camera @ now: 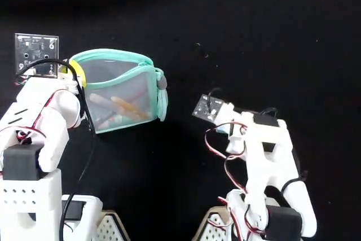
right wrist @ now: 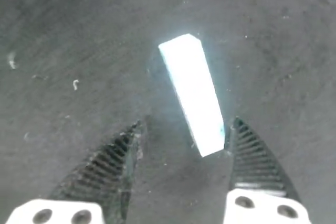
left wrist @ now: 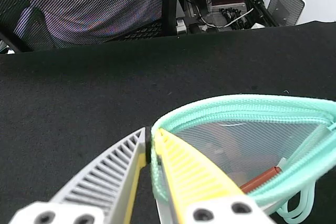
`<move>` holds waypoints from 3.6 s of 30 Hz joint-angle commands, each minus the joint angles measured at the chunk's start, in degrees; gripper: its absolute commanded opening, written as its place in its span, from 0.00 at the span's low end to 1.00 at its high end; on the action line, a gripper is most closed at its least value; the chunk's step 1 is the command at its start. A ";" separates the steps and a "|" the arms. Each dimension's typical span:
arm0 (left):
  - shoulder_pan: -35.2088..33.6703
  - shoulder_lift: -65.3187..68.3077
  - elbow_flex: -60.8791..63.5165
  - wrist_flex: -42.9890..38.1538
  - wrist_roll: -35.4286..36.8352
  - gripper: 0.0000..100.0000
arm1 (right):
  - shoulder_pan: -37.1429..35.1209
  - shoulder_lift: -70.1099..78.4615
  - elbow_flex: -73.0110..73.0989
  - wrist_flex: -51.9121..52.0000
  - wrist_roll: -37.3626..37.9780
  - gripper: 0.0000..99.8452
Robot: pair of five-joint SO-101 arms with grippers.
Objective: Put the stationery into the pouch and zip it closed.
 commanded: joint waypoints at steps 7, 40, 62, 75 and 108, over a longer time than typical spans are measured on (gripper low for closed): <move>0.31 1.58 10.59 1.14 -0.35 0.03 | -0.53 3.74 -2.07 -0.70 0.53 0.01; 0.40 1.58 10.68 0.79 -0.35 0.03 | 2.55 38.11 -48.75 13.54 -40.70 0.20; 0.13 1.58 10.68 0.88 -0.35 0.03 | 2.02 51.91 -60.79 16.18 -40.62 0.15; 0.31 1.58 10.59 0.88 -0.35 0.03 | 0.79 43.30 -63.34 23.12 -40.70 0.01; 0.40 1.58 11.03 0.70 -0.26 0.03 | -38.42 -21.14 -40.84 -8.09 -72.88 0.01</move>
